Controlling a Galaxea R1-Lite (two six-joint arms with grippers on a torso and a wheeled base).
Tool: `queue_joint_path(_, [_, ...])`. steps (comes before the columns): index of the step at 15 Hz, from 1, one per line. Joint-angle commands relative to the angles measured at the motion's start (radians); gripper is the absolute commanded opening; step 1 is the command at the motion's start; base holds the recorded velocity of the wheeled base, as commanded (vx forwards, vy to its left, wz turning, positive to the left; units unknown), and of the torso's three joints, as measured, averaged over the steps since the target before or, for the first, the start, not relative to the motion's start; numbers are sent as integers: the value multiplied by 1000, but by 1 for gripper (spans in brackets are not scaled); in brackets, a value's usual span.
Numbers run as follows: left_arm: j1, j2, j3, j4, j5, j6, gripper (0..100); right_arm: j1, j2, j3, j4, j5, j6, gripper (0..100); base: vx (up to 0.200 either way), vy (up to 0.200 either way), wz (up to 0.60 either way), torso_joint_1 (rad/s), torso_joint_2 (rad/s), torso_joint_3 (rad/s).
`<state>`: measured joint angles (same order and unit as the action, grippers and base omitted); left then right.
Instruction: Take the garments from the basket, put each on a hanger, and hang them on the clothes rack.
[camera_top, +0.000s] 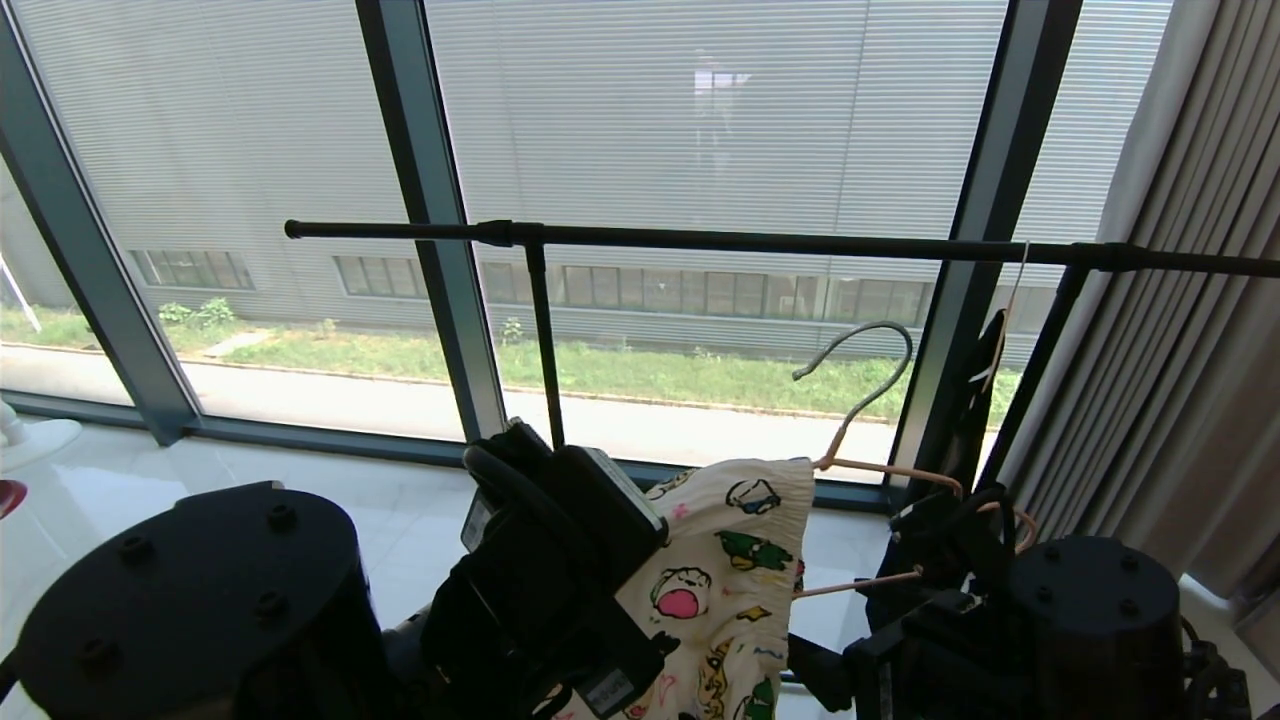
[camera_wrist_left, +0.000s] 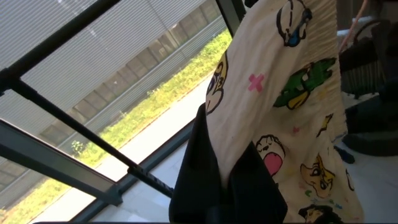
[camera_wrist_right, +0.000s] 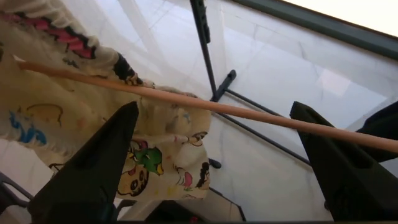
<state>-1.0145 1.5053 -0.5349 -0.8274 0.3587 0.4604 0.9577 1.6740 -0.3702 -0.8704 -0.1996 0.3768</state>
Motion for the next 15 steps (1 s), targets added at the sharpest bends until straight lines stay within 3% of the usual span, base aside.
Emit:
queue_joint_path(1, [1, -4, -19, -1, 2, 3, 0, 35, 38, -9, -15, 0, -1, 100, 0, 0, 0, 0, 0, 0])
queue_joint_path(5, [2, -11, -37, -1, 3, 9, 0, 35, 79, -38, -25, -11, -3, 100, 0, 0, 0, 0, 0, 0])
queue_joint_path(7, [24, -10, -39, -1, 5, 7, 0, 23, 90, -36, -25, -57, -13, 100, 0, 0, 0, 0, 0, 0])
queue_joint_path(10, [83, -17, -40, -2, 5, 9, 0, -60, 93, 11, -25, -92, -148, 100, 0, 0, 0, 0, 0, 0])
queue_joint_path(15, [134, -51, -40, -2, 5, 9, 0, -162, 89, 50, -25, -95, -188, 100, 0, 0, 0, 0, 0, 0])
